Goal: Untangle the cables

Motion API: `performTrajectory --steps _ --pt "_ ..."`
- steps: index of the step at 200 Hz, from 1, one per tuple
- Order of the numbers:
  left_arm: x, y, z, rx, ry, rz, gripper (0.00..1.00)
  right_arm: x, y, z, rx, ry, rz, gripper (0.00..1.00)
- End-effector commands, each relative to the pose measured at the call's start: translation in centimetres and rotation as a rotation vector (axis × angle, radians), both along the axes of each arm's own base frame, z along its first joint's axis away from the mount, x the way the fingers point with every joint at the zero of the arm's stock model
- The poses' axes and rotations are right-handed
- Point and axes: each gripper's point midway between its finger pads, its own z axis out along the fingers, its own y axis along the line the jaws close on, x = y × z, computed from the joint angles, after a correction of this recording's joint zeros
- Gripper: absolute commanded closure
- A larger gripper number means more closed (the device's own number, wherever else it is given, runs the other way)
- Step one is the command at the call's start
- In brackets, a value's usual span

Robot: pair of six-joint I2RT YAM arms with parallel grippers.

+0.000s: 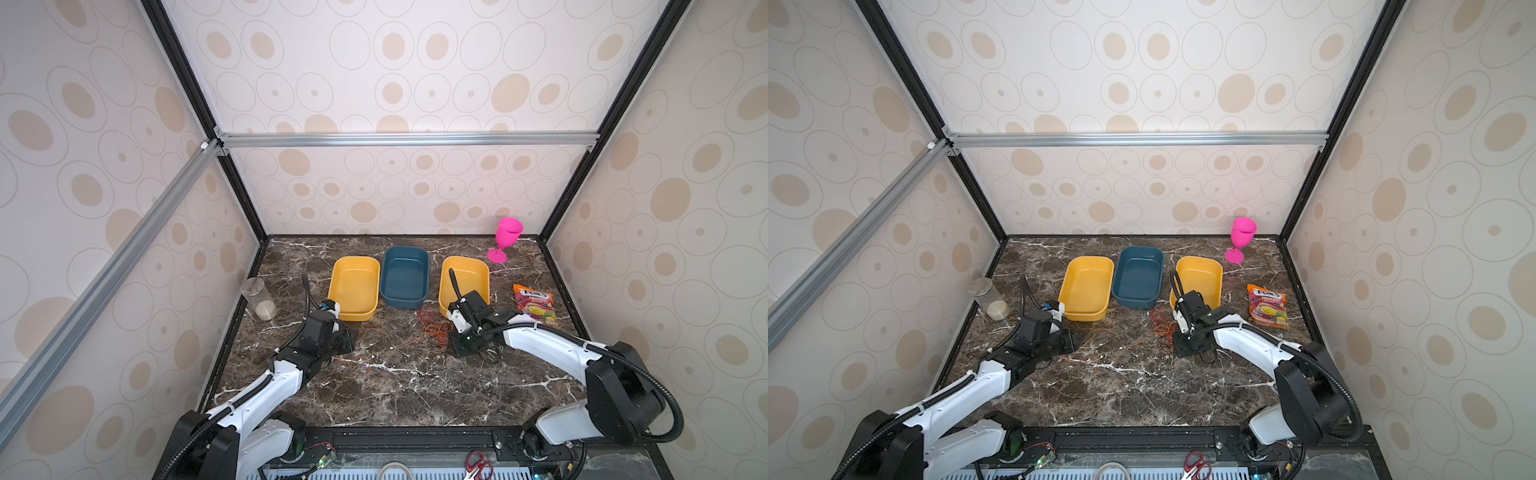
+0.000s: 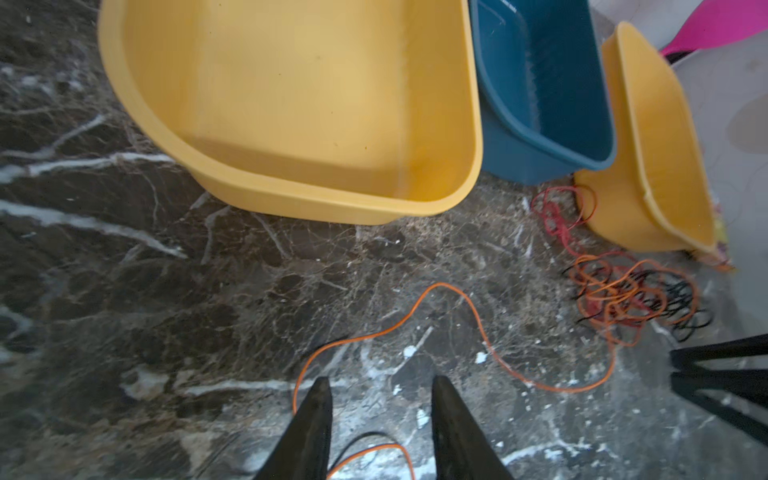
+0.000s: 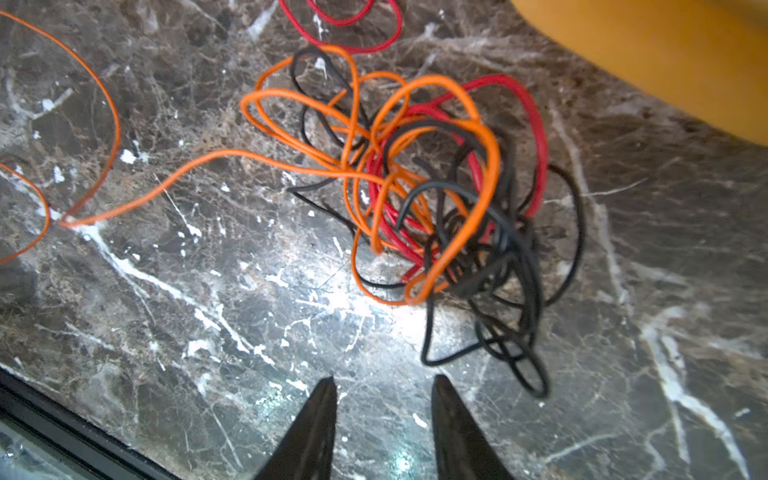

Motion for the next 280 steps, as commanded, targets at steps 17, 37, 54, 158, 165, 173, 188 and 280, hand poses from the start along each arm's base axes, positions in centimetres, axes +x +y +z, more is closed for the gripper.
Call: performTrajectory --steps 17,37,54,158,165,173,188,280 --pt "0.6 -3.0 3.2 -0.034 -0.078 -0.121 0.53 0.6 0.3 2.0 0.015 -0.037 0.020 0.54" --pt "0.6 -6.1 4.3 -0.071 -0.126 -0.235 0.52 0.9 0.1 2.3 0.008 -0.041 0.009 0.51" --pt "0.4 -9.1 4.6 -0.107 -0.143 -0.352 0.51 1.1 0.1 2.5 0.018 -0.035 -0.005 0.50" --pt "-0.1 -19.9 0.1 -0.126 -0.026 -0.734 0.53 2.9 -1.2 2.0 0.106 0.007 -0.142 0.44" --pt "-0.1 -20.3 -0.4 -0.118 -0.013 -0.747 0.54 3.1 -1.1 1.9 0.109 0.009 -0.144 0.43" --pt "-0.3 -20.7 -0.9 -0.105 -0.006 -0.764 0.55 3.4 -1.0 1.8 0.111 0.008 -0.149 0.40" --pt "-0.6 -21.2 -1.5 -0.098 -0.003 -0.780 0.56 3.7 -0.9 1.6 0.113 0.009 -0.154 0.35" --pt "-0.2 -21.3 -2.7 -0.087 0.016 -0.738 0.98 6.4 -1.4 -0.5 0.098 0.017 -0.299 0.33"
